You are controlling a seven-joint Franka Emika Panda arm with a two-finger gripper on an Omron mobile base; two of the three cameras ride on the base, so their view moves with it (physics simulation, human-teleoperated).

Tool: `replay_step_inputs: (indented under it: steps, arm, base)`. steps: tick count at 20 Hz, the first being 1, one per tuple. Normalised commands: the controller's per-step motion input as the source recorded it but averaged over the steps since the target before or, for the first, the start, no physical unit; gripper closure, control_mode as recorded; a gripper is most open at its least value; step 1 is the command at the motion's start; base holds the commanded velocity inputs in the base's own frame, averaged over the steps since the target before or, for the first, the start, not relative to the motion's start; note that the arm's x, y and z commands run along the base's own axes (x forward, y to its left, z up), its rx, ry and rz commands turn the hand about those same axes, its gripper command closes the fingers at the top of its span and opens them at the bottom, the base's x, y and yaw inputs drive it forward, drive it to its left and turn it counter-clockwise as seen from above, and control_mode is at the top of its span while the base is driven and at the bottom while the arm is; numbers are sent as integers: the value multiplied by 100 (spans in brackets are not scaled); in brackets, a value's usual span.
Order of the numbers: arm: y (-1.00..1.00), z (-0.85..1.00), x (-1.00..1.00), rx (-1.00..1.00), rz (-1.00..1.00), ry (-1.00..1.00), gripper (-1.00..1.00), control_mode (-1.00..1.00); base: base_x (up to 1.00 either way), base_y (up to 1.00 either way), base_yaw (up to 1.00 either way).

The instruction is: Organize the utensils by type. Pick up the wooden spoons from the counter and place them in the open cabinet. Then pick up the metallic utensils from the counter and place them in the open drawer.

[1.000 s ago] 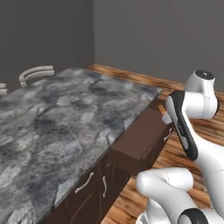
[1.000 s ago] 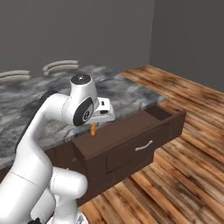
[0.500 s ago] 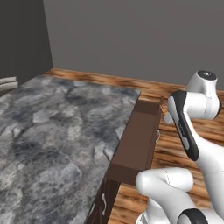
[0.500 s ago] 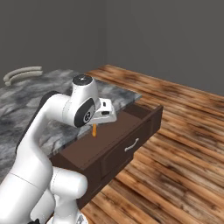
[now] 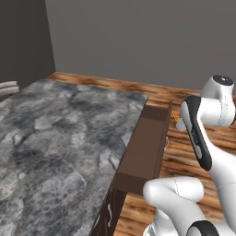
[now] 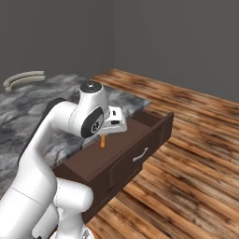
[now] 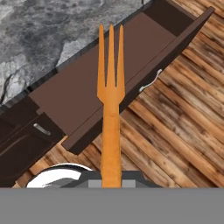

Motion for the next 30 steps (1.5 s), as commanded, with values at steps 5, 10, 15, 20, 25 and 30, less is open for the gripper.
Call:
replay_step_inputs:
  steps: [5, 10, 15, 20, 25, 30]
  arm:
    - [0, 0, 0, 0, 0, 0, 100, 100]
    - [6, -11, 48, 0, -13, 0, 100, -100]
    - [26, -31, 54, 0, -28, 0, 100, -100]
    - [15, -45, 55, 17, -34, 0, 100, -100]
    - [6, -55, 47, 23, -46, 0, 100, -100]
    - [1, -40, 51, 5, -26, 0, 100, -100]
  base:
    - [12, 0, -1]
    - [0, 0, 0]
    - [0, 0, 0]
    - [0, 0, 0]
    - [0, 0, 0]
    - [0, 0, 0]
